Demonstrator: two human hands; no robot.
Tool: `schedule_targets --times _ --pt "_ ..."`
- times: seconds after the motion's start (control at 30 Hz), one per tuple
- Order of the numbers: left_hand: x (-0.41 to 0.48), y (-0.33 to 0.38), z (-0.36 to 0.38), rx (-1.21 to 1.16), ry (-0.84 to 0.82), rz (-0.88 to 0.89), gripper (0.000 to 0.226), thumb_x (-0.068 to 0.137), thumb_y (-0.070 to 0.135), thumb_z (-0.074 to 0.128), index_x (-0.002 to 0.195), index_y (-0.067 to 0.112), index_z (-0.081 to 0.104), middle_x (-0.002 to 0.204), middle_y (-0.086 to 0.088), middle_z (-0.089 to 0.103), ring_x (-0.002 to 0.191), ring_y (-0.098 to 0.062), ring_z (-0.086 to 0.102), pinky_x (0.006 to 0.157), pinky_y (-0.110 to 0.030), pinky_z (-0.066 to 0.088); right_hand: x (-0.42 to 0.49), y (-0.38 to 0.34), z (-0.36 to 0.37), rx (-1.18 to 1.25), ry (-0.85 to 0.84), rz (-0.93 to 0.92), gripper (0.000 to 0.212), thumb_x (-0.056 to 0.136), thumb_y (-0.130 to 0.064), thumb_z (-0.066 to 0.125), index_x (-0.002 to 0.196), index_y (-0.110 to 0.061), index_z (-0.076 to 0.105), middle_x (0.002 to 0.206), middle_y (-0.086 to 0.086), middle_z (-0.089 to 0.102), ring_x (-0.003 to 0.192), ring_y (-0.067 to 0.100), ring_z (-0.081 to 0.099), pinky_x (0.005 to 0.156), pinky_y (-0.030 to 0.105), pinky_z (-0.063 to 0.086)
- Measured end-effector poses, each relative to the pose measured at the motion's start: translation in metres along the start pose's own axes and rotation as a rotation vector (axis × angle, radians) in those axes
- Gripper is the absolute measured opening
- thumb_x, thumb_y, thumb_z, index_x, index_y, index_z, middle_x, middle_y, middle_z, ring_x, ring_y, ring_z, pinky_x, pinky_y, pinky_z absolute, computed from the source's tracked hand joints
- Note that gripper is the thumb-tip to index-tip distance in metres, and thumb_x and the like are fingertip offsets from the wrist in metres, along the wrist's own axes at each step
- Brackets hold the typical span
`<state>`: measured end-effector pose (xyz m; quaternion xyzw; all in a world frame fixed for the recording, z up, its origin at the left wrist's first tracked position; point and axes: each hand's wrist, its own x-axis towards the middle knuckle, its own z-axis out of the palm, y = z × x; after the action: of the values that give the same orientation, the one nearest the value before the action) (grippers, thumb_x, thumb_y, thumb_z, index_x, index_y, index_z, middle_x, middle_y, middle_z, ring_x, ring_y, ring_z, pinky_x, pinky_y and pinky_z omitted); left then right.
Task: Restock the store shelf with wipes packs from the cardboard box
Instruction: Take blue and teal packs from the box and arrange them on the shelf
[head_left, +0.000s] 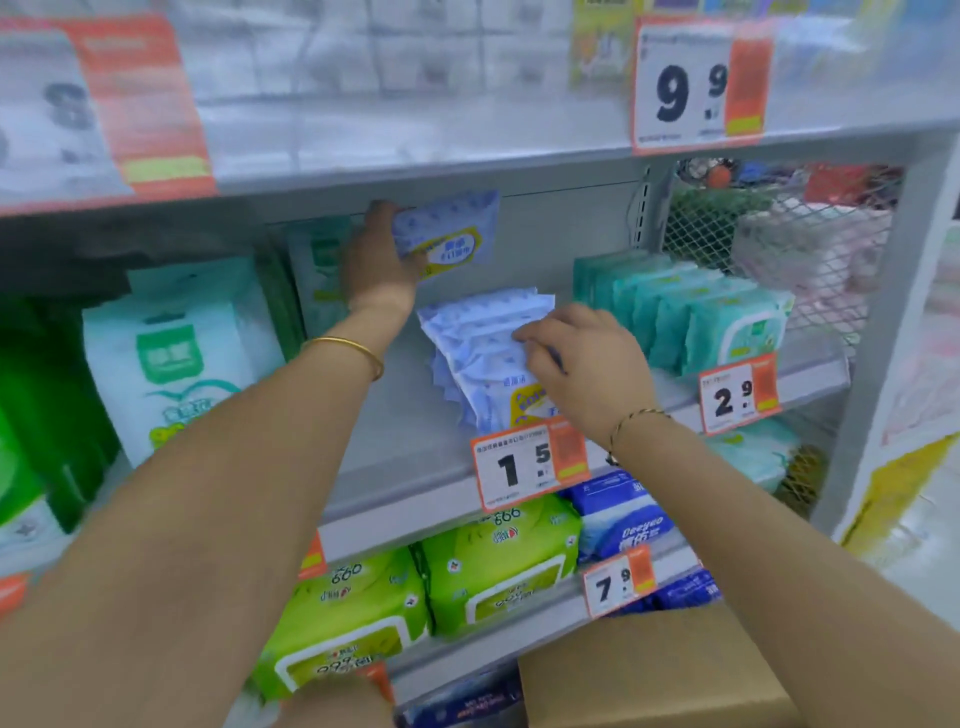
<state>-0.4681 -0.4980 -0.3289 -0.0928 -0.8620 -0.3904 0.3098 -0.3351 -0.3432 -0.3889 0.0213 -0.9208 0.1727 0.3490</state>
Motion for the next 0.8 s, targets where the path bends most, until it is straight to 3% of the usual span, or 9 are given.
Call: schedule_targets --times 0.1,0.2,0.23,0.33,0.43,0.5,0.57,0.63,0.8 --pt "0.014 -0.005 0.019 0.055 -0.146 -0.032 0.040 0.079 0.017 0.068 0.117 0.013 0.056 0.118 -0.014 0.062 0.108 -0.032 0.059 0.083 -0.037 0.046 0.001 0.004 0.004 0.005 0.052 -0.037 0.048 0.079 -0.039 0.032 0.094 -0.023 0.075 0.092 0.006 0.069 0.083 0.036 0.059 0.075 0.043 0.051" --pt "0.021 -0.014 0.037 0.160 -0.342 -0.038 0.006 0.081 0.015 0.064 0.082 0.011 0.059 0.102 -0.021 0.067 0.095 -0.032 0.064 0.072 -0.034 0.046 0.002 0.006 0.006 0.017 0.098 -0.058 0.043 0.080 -0.035 0.036 0.091 -0.023 0.075 0.087 0.004 0.069 0.079 0.035 0.060 0.073 0.041 0.052" --pt "0.022 -0.015 0.040 0.136 -0.406 -0.063 0.009 0.083 0.011 0.061 0.074 0.011 0.057 0.095 -0.023 0.067 0.088 -0.029 0.064 0.069 -0.032 0.043 0.002 0.007 0.007 0.023 0.107 -0.059 0.042 0.080 -0.034 0.036 0.091 -0.023 0.075 0.087 0.004 0.069 0.078 0.035 0.060 0.072 0.041 0.052" --pt "0.025 -0.021 0.041 -0.015 -0.575 -0.187 0.007 0.084 0.010 0.059 0.079 0.011 0.064 0.090 -0.018 0.062 0.082 -0.022 0.055 0.072 -0.032 0.042 0.003 0.006 0.007 0.018 0.107 -0.062 0.042 0.080 -0.034 0.036 0.091 -0.023 0.075 0.088 0.004 0.069 0.077 0.035 0.059 0.071 0.041 0.052" --pt "0.021 -0.019 0.036 0.035 -0.691 -0.337 0.017 0.079 0.018 0.054 0.091 0.013 0.065 0.092 -0.016 0.064 0.079 -0.023 0.054 0.073 -0.034 0.044 0.002 0.004 0.005 0.006 0.076 -0.049 0.047 0.080 -0.036 0.032 0.094 -0.023 0.075 0.091 0.004 0.069 0.080 0.034 0.059 0.073 0.041 0.051" --pt "0.013 -0.009 0.029 0.091 -0.661 -0.333 0.014 0.090 0.015 0.046 0.095 0.011 0.059 0.095 -0.016 0.060 0.083 -0.025 0.055 0.078 -0.034 0.043 0.001 0.003 0.003 -0.005 0.045 -0.049 0.053 0.080 -0.039 0.027 0.099 -0.023 0.073 0.096 0.003 0.068 0.086 0.033 0.058 0.078 0.041 0.049" --pt "0.008 0.004 0.024 0.113 -0.562 -0.293 0.030 0.096 0.004 0.034 0.111 -0.002 0.059 0.116 -0.023 0.058 0.105 -0.032 0.056 0.090 -0.036 0.043 0.002 0.002 0.000 -0.020 -0.001 -0.044 0.056 0.081 -0.042 0.023 0.106 -0.025 0.071 0.104 0.002 0.066 0.095 0.031 0.057 0.084 0.039 0.047" --pt "0.002 0.018 0.014 0.061 -0.450 -0.271 0.034 0.093 0.004 0.034 0.115 -0.004 0.058 0.126 -0.024 0.057 0.114 -0.036 0.055 0.097 -0.039 0.043 0.004 0.003 -0.002 -0.050 -0.048 -0.046 0.049 0.087 -0.039 0.028 0.113 -0.025 0.068 0.110 0.002 0.065 0.102 0.030 0.055 0.089 0.037 0.043" --pt "-0.085 0.059 -0.021 0.001 -0.141 0.064 0.054 0.077 0.031 0.033 0.124 0.025 0.057 0.131 -0.003 0.057 0.121 -0.027 0.049 0.104 -0.035 0.038 -0.006 0.005 -0.013 -0.022 0.081 -0.074 0.055 0.085 -0.040 0.025 0.112 -0.017 0.067 0.110 0.007 0.067 0.101 0.034 0.059 0.091 0.039 0.043"
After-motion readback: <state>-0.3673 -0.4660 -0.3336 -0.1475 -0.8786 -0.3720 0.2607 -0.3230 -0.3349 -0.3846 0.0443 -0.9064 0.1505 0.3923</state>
